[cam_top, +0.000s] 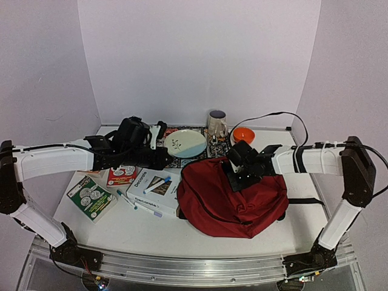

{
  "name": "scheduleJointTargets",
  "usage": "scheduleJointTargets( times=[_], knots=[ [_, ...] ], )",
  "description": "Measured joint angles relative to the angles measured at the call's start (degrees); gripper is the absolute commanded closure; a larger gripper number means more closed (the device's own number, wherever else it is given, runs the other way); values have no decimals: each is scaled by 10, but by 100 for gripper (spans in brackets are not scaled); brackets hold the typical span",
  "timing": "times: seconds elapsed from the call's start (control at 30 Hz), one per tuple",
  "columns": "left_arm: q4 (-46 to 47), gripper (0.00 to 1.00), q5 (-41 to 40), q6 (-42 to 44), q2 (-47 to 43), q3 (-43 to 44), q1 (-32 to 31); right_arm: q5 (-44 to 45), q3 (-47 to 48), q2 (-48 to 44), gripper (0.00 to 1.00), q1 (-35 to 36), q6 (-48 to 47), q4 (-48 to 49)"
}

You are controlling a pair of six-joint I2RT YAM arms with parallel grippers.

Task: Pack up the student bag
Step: Grab the lower front pocket of the student bag, then pick up the pen from the book.

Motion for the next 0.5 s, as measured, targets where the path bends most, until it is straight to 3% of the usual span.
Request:
scheduleJointTargets(
  times=[0.2,0.5],
  knots=[
    [19,98,31,-11,1,11,0,3,47,-54,100,41,-11,-27],
    [-23,65,-38,20,6,11,23,3,69,-75,100,51,-22,-40]
  ],
)
